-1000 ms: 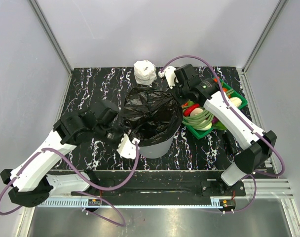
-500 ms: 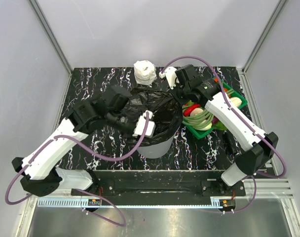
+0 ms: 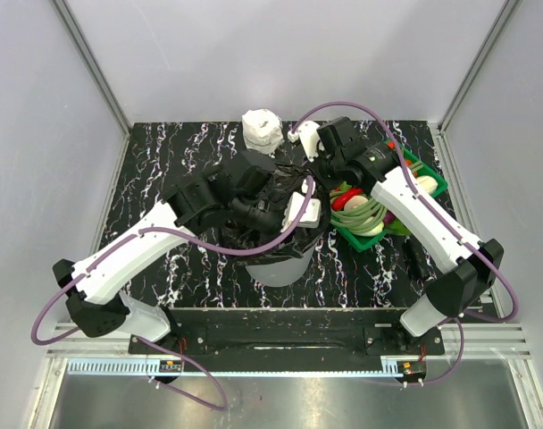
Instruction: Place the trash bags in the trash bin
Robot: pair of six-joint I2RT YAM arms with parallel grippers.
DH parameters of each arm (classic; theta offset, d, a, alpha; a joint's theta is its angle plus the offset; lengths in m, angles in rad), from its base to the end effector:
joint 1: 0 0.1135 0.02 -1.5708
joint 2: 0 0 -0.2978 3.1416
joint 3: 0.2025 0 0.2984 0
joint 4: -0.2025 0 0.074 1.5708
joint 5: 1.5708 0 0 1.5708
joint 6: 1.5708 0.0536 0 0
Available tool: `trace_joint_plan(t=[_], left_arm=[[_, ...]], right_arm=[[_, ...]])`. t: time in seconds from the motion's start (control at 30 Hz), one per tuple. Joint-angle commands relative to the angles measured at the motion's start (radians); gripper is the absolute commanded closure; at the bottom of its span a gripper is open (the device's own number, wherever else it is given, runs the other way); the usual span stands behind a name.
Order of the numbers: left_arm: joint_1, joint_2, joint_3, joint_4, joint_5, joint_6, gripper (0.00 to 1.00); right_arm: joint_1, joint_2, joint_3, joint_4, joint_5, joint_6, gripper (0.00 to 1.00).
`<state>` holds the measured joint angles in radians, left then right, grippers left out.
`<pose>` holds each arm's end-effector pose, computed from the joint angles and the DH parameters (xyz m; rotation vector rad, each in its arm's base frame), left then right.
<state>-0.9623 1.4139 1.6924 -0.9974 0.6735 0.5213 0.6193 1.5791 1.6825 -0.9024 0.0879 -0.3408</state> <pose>0.1585 -0.2860 0.4694 1.7955 1.4267 -0.9985 0.3251 0.2260 0.4099 -1.0550 2.1178 0.0304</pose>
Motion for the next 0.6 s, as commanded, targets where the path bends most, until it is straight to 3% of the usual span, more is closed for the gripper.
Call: trace_joint_plan(t=[0.0, 0.1, 0.4, 0.57], left_arm=[[-0.018, -0.021, -0.019, 0.124, -0.090, -0.070, 0.50], [-0.026, -0.023, -0.037, 0.140, -0.118, -0.070, 0.55], [-0.073, 0.005, -0.060, 0.152, -0.127, -0.081, 0.99], [-0.113, 0.025, -0.048, 0.161, -0.167, -0.101, 1.00]], right_arm=[[0.002, -0.053, -0.006, 0.036, 0.016, -0.010, 1.00], [0.002, -0.057, -0.013, 0.034, 0.016, -0.010, 1.00], [-0.010, -0.071, -0.030, 0.036, 0.024, -0.013, 1.00], [-0.016, -0.073, -0.032, 0.036, 0.024, -0.015, 1.00]])
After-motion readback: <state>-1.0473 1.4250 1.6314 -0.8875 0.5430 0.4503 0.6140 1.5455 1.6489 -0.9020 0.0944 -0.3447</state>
